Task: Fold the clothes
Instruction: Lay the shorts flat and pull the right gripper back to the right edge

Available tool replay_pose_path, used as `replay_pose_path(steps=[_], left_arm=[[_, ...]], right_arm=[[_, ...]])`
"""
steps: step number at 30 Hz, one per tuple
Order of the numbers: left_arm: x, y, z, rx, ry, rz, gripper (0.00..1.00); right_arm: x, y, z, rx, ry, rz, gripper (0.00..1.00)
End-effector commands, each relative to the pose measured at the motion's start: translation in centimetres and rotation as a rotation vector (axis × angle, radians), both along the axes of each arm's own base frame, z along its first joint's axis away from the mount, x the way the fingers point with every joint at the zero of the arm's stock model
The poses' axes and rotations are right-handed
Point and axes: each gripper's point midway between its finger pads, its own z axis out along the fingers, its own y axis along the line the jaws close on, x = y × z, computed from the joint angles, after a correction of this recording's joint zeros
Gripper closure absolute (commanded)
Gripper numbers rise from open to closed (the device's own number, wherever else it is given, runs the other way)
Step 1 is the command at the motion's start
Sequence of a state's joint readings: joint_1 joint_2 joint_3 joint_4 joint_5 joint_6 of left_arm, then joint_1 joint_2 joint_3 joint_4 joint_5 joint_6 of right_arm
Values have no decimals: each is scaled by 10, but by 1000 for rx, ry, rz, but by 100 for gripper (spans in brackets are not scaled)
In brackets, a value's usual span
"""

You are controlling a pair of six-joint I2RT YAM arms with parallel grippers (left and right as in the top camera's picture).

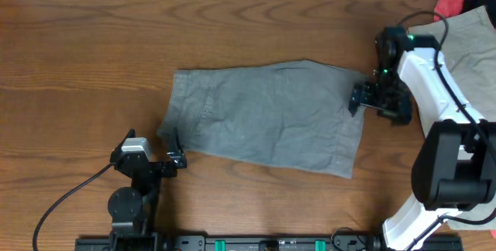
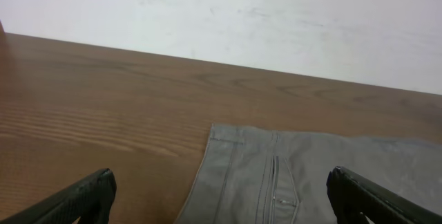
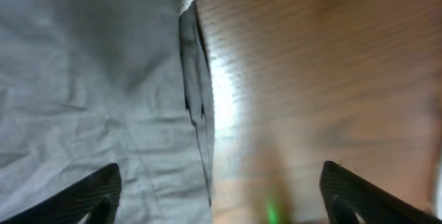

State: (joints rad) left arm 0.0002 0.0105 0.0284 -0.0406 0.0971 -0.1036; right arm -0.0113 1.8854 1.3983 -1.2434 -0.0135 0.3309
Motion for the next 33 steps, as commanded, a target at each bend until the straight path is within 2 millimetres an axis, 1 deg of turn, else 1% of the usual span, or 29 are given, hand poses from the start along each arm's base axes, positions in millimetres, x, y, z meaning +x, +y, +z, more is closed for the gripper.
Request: replay_pose_path(steps=[1,2,6,10,12,14,15,16,17,19,23,25,30,33], left_arm=[[0,1,-15,6,38,2,2],[0,1,-15,6,38,2,2],[0,1,-15,6,38,2,2],[0,1,-15,6,38,2,2],[0,1,-15,6,38,2,2],[0,1,-15,6,38,2,2],[0,1,-15,6,38,2,2],[0,1,-15,6,38,2,2],[0,1,-15,6,38,2,2],[0,1,-15,6,38,2,2],[0,1,-15,6,38,2,2],[0,1,-15,6,38,2,2],[0,1,-15,6,38,2,2],[0,1,-15,6,38,2,2]], right_arm=[[-8,16,-15,153,-1,31,19],[-10,20,-20,180,-6,38,22],[-18,24,-41,192,-8,39,23],[-26,30,-57,209,-9,46,23],[-29,32,-64,216,-12,46,27],[-32,32,-70,214,-18,37,43],[-32,32,-72,214,-22,36,55],[-32,32,-75,212,-28,33,65],[-31,32,-77,209,-34,32,79],[-28,30,-78,201,-49,26,99],[-12,30,-76,197,-104,32,99],[1,29,-70,195,-143,33,99],[42,21,-44,155,-254,60,99],[59,14,-30,114,-298,65,99]])
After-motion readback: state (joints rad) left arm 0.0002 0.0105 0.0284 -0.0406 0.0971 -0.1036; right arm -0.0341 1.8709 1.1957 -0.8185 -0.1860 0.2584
